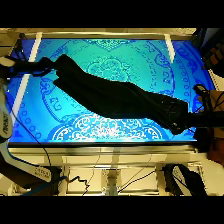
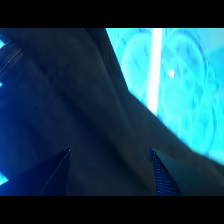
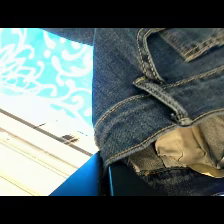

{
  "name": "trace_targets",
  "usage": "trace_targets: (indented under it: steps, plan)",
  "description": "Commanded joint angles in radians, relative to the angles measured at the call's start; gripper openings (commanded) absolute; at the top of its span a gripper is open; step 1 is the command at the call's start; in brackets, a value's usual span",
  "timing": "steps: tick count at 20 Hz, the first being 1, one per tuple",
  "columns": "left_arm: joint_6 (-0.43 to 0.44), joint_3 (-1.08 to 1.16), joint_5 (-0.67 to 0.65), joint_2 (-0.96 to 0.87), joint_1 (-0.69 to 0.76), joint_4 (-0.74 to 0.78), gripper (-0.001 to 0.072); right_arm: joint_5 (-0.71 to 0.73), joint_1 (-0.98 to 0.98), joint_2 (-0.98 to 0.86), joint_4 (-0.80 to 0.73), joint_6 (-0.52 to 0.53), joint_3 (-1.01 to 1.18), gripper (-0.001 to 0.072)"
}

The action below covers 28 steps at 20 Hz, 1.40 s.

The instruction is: Fold the clothes and pants, and hang the long-sleeved shirts on hangers.

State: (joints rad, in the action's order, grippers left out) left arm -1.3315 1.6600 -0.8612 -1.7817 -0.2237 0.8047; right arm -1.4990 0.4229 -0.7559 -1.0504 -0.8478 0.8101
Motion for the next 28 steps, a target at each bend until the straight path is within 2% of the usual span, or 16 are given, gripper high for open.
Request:
trace_targets:
  steps: [1,5,7,11,19,23,26,27,28]
  plan:
    - [-0.108,0.001,0.273,-0.09,0.056,0.003,0.0586,0.003,0.0,0.018,0.0,0.004,-0.03,0.0039]
    - [-0.196,0.002,0.303,-0.173,0.02,0.003,0.0586,0.027,0.0,0.018,-0.003,0.004,-0.03,0.0039]
    - [-0.199,0.002,0.349,-0.196,0.001,0.003,0.0586,0.051,0.0,0.018,-0.003,0.004,-0.03,0.0038]
    - [-0.199,0.005,0.547,-0.241,-0.01,0.003,0.0586,0.059,0.0,0.018,-0.028,-0.01,-0.03,0.0038]
    - [-0.198,0.105,0.498,-0.365,0.014,0.003,0.0586,0.104,0.0,0.018,-0.03,-0.034,-0.03,0.0039]
    - [-0.198,0.106,0.656,-0.373,0.059,0.003,0.0586,0.105,0.0,0.018,-0.03,-0.046,-0.03,0.0038]
    - [-0.176,0.12,0.702,-0.401,0.097,-0.013,0.0578,0.105,0.0,0.018,-0.03,-0.06,-0.03,0.0039]
    - [-0.172,0.134,0.709,-0.413,0.101,-0.01,0.0537,0.104,0.0,0.018,-0.03,-0.06,-0.03,0.0039]
    - [-0.172,0.142,0.727,-0.418,0.104,-0.002,0.0396,0.104,0.0,0.018,-0.03,-0.06,-0.03,0.0039]
